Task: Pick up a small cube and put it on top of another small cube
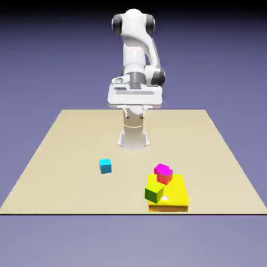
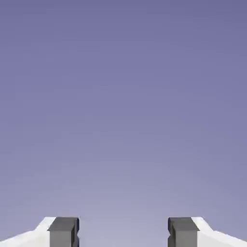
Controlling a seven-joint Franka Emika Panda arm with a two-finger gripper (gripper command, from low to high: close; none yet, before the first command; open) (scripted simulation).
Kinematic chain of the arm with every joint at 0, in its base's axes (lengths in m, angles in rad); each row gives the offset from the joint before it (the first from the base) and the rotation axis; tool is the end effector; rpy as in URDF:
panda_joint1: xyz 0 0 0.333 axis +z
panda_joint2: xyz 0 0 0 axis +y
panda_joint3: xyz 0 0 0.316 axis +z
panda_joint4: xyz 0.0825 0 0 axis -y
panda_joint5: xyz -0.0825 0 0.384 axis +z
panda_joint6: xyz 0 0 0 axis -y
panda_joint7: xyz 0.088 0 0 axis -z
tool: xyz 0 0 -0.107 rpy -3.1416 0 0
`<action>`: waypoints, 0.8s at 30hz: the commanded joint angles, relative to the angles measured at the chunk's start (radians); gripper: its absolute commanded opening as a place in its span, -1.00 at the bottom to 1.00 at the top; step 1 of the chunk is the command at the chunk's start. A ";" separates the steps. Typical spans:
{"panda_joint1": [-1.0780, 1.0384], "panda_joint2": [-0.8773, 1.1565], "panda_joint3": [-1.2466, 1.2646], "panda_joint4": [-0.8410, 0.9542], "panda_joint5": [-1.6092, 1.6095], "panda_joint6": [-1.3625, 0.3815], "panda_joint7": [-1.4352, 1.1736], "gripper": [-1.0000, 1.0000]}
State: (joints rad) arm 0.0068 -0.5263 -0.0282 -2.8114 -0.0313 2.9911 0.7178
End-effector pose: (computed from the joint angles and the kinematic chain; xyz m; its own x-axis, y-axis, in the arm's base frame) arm 0.3931 -0.0061 0.4341 0.5752 -0.6514 0.4949 -0.4984 -0.7587 -0.4195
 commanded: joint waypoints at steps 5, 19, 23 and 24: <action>-0.021 0.181 -0.117 -0.006 -0.130 -0.190 -0.096 0.00; -0.075 0.641 -0.322 -0.018 -0.368 -0.373 -0.252 0.00; -0.087 0.752 -0.323 -0.020 -0.378 -0.260 -0.242 0.00; -0.087 0.752 -0.323 -0.020 -0.378 -0.260 -0.242 -1.00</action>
State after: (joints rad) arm -0.0806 0.2257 -0.3513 -2.8311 -0.4091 2.7308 0.4755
